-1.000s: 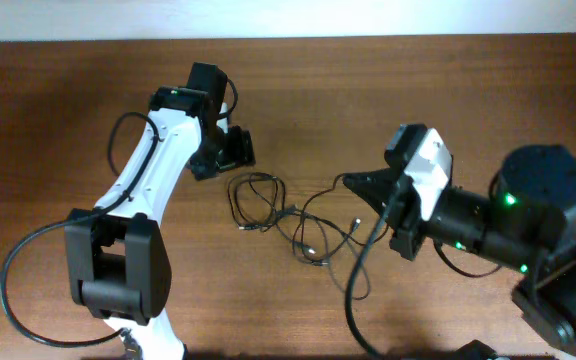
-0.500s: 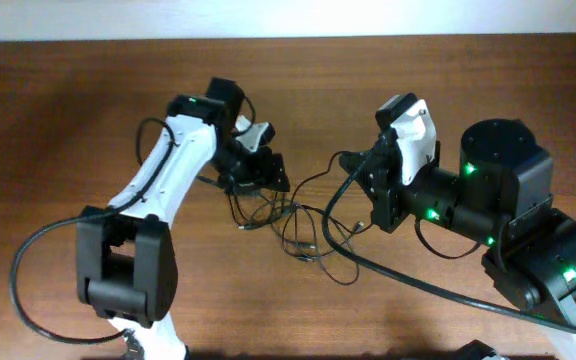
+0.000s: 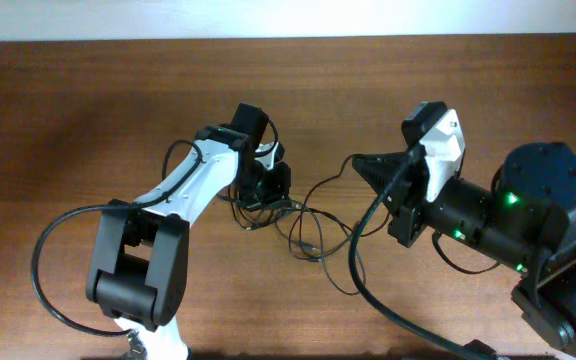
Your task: Untangle cables
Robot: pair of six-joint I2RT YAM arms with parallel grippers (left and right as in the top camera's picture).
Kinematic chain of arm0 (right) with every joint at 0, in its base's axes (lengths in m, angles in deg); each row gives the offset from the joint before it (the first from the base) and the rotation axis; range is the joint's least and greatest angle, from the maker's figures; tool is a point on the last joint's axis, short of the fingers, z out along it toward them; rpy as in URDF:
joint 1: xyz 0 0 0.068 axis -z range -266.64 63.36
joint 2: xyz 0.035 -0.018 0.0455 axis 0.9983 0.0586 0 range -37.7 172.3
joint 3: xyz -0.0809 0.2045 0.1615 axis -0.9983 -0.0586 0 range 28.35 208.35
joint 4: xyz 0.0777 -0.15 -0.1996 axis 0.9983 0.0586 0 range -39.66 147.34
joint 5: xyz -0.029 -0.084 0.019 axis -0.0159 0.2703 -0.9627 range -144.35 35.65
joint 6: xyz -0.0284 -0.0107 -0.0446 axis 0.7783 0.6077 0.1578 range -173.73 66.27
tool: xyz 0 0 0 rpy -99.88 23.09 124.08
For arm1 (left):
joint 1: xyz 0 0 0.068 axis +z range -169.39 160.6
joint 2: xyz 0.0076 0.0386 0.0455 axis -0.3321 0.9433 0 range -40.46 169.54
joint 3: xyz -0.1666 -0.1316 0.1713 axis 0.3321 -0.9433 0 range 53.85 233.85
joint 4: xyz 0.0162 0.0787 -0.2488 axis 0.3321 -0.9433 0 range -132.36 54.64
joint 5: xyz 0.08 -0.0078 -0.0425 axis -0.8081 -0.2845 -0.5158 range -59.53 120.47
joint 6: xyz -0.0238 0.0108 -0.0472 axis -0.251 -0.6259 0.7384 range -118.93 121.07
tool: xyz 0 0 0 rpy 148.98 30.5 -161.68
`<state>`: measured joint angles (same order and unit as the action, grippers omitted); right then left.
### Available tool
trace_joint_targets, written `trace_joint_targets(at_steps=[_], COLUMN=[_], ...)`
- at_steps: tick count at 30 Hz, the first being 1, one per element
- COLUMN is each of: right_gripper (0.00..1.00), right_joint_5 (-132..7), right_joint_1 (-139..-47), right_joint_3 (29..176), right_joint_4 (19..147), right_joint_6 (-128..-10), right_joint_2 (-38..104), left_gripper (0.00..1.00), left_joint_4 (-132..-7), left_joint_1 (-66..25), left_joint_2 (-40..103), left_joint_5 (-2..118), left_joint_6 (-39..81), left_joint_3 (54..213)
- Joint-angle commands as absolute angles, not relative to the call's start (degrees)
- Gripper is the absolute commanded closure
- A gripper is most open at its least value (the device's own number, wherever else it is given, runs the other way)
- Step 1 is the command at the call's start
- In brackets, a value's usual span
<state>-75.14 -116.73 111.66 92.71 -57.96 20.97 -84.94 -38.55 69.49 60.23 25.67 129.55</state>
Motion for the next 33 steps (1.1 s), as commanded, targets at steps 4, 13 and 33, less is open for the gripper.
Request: trace_joint_targets(at_steps=[4,13,33], right_gripper=[0.96,0.96,0.96], right_joint_5=[-74.71,-59.67,-54.95], right_joint_1=[-116.51,-116.51,-116.51], right_joint_3=[112.16,112.16,112.16], right_joint_4=[89.20,88.52,91.49], right_joint_6=[-50.98,-49.45,-56.40], right_joint_2=[15.05,11.57,15.24], left_gripper=[1.00,1.00,0.25], left_joint_4=[-84.66,-84.66,-86.03], left_joint_1=[-38.47,-38.47,-42.55], left_joint_2=[69.47,69.47,61.73], left_joint_5=[45.26,34.31,68.23], left_joint_6=[25.91,25.93,-16.97], left_joint_3=[128.52,127.06,130.56])
